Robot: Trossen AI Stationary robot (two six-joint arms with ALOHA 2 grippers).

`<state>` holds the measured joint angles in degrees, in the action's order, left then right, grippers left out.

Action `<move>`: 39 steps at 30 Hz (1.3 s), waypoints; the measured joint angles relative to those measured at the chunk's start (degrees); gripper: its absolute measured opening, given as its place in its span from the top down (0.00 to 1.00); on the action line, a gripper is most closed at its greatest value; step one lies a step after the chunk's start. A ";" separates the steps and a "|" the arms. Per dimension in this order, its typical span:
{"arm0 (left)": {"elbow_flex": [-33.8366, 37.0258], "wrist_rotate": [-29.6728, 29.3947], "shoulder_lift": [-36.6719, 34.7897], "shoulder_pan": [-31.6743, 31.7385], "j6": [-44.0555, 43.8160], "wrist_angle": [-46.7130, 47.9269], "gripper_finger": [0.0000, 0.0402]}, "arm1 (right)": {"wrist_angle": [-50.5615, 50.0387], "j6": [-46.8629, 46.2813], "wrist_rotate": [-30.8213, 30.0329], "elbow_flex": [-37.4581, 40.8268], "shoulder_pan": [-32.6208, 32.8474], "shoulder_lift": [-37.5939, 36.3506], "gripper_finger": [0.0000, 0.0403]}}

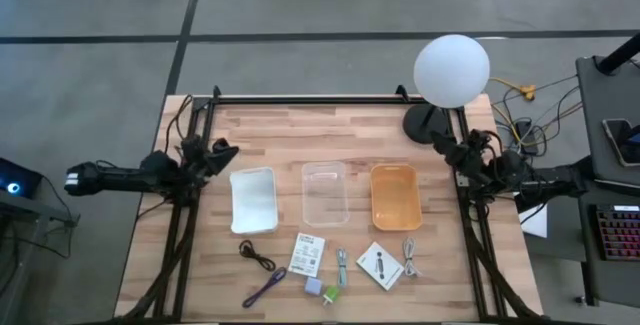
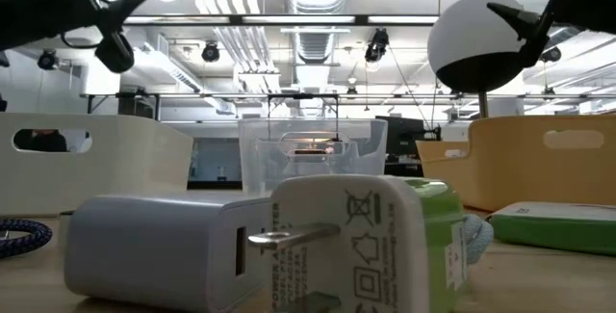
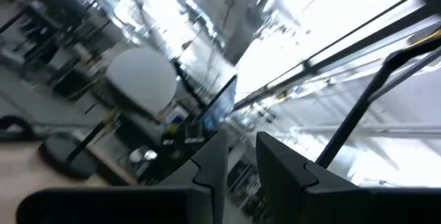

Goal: Pick and place items into bin
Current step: Put the white charger cable into the white bin

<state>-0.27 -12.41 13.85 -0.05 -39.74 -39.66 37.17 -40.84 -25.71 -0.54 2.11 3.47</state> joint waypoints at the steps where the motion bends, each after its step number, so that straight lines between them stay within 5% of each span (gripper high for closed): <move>1: 0.00 -0.20 -0.01 0.01 0.04 -0.90 0.85 | 0.86 -2.08 -0.06 0.00 -0.02 0.00 0.46; 7: 0.02 -1.37 -0.09 0.07 0.04 -2.56 0.85 | 1.37 1.16 -3.93 0.00 -0.11 0.00 0.46; 14: 0.02 -5.49 1.29 0.07 0.13 -7.92 0.85 | 1.16 -7.64 -7.54 0.00 -0.14 1.49 0.46; 22: -3.66 -7.48 6.15 0.09 3.17 -10.52 0.85 | -4.08 -8.22 -6.06 -3.62 -0.13 10.23 0.46; 26: -7.30 -7.38 10.35 0.09 4.16 -7.15 0.85 | -23.17 -8.15 -3.53 -13.14 -0.13 17.28 0.46; 34: -13.10 -7.24 14.65 0.07 -0.13 13.81 0.85 | -75.32 -14.61 -2.55 -35.37 -0.13 27.96 0.46; 39: -15.61 -3.80 17.55 0.01 -2.69 19.89 0.85 | -93.08 -15.98 3.32 -44.24 0.33 33.19 0.46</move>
<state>-15.89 -16.21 31.40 -0.04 -42.43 -19.77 -55.91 -56.82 -22.40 -44.78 2.43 36.66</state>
